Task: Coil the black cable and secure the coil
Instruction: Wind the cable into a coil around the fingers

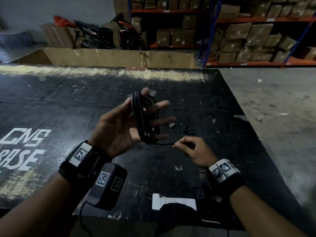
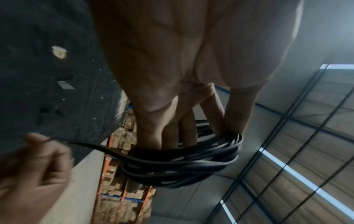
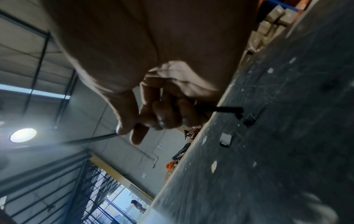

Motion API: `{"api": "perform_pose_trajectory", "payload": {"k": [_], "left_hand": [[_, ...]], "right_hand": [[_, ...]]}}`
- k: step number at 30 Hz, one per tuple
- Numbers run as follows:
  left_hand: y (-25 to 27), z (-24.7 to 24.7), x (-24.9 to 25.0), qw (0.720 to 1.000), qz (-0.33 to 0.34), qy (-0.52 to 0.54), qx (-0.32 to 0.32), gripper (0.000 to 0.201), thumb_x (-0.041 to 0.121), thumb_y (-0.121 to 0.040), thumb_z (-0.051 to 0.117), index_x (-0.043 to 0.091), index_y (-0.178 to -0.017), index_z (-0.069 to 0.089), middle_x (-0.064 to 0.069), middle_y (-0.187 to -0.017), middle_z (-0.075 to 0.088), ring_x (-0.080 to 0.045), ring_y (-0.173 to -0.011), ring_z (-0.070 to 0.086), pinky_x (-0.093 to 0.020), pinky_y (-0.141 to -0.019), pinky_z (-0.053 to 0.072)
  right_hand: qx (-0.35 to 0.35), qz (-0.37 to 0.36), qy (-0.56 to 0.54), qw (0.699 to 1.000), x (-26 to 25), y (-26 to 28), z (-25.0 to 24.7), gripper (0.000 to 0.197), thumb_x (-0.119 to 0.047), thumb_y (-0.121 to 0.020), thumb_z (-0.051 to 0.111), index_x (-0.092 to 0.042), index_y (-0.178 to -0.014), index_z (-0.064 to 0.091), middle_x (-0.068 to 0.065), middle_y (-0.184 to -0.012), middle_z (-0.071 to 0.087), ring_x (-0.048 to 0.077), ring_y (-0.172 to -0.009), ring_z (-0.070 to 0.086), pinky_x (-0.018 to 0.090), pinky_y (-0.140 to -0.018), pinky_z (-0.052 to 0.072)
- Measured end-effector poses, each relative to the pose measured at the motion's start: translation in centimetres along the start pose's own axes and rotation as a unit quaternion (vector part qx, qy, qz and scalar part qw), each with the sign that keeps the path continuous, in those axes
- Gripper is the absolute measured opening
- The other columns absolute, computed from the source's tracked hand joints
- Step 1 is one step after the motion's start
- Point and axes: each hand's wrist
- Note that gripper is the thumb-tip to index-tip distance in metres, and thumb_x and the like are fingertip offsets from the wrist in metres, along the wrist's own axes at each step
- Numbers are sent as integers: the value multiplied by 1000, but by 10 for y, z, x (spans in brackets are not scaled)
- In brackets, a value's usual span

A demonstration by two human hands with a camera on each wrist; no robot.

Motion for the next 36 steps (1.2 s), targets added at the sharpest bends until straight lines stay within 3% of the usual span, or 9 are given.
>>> {"api": "perform_pose_trajectory", "payload": {"k": [4, 8, 11, 14, 20, 23, 25, 30, 36], "left_hand": [[7, -9, -35, 994, -83, -71, 13, 43, 30, -101, 54, 17, -142, 56, -24, -161, 38, -53, -146, 36, -77, -116, 18], [12, -25, -66, 972, -131, -169, 97, 43, 28, -97, 61, 12, -137, 64, -22, -149, 57, -48, -137, 52, -75, -115, 28], [10, -30, -73, 954, -131, -209, 172, 39, 29, -100, 55, 15, -135, 67, -16, -142, 65, -42, -131, 60, -68, -114, 35], [6, -35, -74, 941, -107, -228, 227, 40, 31, -101, 52, 18, -136, 66, -14, -139, 68, -37, -127, 64, -61, -113, 40], [-3, -49, -65, 941, -20, -190, 280, 39, 33, -104, 49, 19, -137, 65, -14, -136, 69, -36, -121, 68, -55, -103, 48], [-11, -49, -61, 949, 30, -135, 284, 37, 36, -102, 51, 26, -132, 69, -11, -129, 72, -29, -109, 71, -58, -107, 43], [-17, -46, -59, 953, 59, -87, 284, 37, 36, -101, 51, 26, -131, 69, -16, -140, 66, -30, -116, 69, -55, -104, 49], [-27, -39, -56, 961, 93, -32, 260, 44, 42, -95, 51, 31, -137, 62, -12, -142, 66, -38, -134, 58, -55, -105, 48], [-35, -32, -55, 966, 121, 28, 228, 51, 34, -98, 51, 21, -148, 52, -11, -128, 74, -28, -117, 72, -49, -92, 60]], "right_hand": [[74, -51, 82, 993, -25, -28, -17, 11, -18, -86, 77, -11, -79, 74, -1, -73, 72, -1, -66, 63, 18, -67, 49], [14, -98, 143, 985, -68, -42, -24, 16, -21, -81, 83, -7, -80, 77, 6, -80, 78, 14, -75, 74, 27, -69, 58], [-20, -119, 222, 968, -92, -38, -16, 16, -29, -80, 84, -14, -78, 78, -3, -75, 78, 10, -72, 73, 27, -64, 57], [-20, -117, 257, 959, -103, -29, -7, 13, -31, -82, 81, -19, -79, 80, -11, -72, 75, -2, -67, 69, 15, -60, 47], [52, -127, 195, 971, -91, -5, 20, 16, -22, -91, 71, -22, -102, 82, -14, -74, 76, -5, -66, 69, 7, -64, 48], [124, -125, 106, 979, -83, 7, 38, 19, -17, -90, 73, -19, -106, 81, -6, -71, 78, -4, -62, 71, 5, -63, 48], [154, -122, 59, 979, -79, 13, 48, 18, -14, -89, 75, -16, -105, 81, -2, -77, 80, -8, -57, 68, 3, -60, 46], [225, -108, -1, 968, -65, 18, 61, 9, -17, -83, 82, -15, -91, 83, -5, -81, 80, 1, -56, 69, 14, -58, 52], [235, -74, -38, 968, -61, 16, 60, 7, -19, -83, 82, -14, -79, 78, -4, -63, 75, 11, -49, 68, 24, -52, 55]]}}
Point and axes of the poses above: each hand's wrist, its own y-axis away from the middle knuckle, its own z-axis out of the palm, x = y × z
